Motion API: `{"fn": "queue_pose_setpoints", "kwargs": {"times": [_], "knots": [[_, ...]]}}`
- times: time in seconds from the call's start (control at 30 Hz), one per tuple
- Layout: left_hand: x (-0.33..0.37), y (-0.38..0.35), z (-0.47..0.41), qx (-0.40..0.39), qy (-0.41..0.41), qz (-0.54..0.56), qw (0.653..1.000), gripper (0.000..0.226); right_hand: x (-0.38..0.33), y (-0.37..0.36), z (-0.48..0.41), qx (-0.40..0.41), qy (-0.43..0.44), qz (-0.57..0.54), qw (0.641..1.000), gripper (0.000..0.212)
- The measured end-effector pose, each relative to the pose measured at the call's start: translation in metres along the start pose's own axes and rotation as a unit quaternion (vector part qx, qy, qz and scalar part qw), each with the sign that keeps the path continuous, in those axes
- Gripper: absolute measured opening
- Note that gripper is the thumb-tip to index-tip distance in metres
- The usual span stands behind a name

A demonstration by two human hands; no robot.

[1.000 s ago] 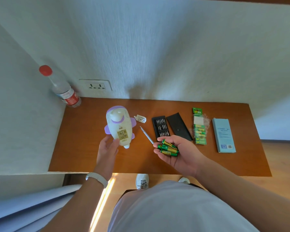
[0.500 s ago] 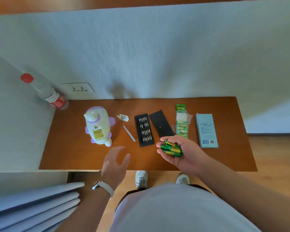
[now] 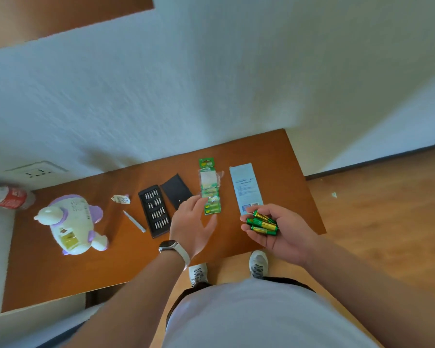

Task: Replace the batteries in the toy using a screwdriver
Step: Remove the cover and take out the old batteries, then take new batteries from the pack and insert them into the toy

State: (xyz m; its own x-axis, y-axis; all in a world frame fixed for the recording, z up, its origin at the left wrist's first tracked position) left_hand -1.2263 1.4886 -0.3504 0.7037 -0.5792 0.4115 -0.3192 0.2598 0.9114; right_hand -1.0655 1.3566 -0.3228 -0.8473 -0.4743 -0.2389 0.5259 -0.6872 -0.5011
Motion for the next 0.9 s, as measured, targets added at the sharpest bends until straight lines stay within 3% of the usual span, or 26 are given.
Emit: {"fn": "queue_pose_setpoints", "kwargs": {"times": [0.27,0.43,0.63,0.9], "knots": [[0.065,-0.055,-0.063,-0.092,-0.005,-0.025,0.995,0.051,-0.033,0.062,0.018,0.023,0.037,-0.038,0.998,0.025],[0.087,-0.079,-0.096,-0.156,0.024,-0.146,0.977,0.047,-0.038,0.098,0.027,0.032,0.049,-0.073,0.996,0.023],[0.098,-0.092,-0.116,-0.173,0.052,-0.185,0.966,0.059,-0.034,0.13,0.038,0.049,0.063,-0.116,0.99,0.024],[0.104,-0.092,-0.118,-0.155,0.047,-0.127,0.979,0.046,-0.034,0.144,0.041,0.055,0.074,-0.141,0.986,0.024]]}}
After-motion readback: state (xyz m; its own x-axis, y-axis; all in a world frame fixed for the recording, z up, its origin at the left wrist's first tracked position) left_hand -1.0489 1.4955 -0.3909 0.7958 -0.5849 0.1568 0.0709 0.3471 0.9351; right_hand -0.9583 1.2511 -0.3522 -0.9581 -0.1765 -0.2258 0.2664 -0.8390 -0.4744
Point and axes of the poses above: each hand's wrist, its own z-axis away from the middle knuckle, its own y-axis out of the back of the hand, x = y × z, the point moved 6 cm from there along -z, towards the middle knuckle, and after that the axes turned 6 degrees about -y, right-handed, at the moved point
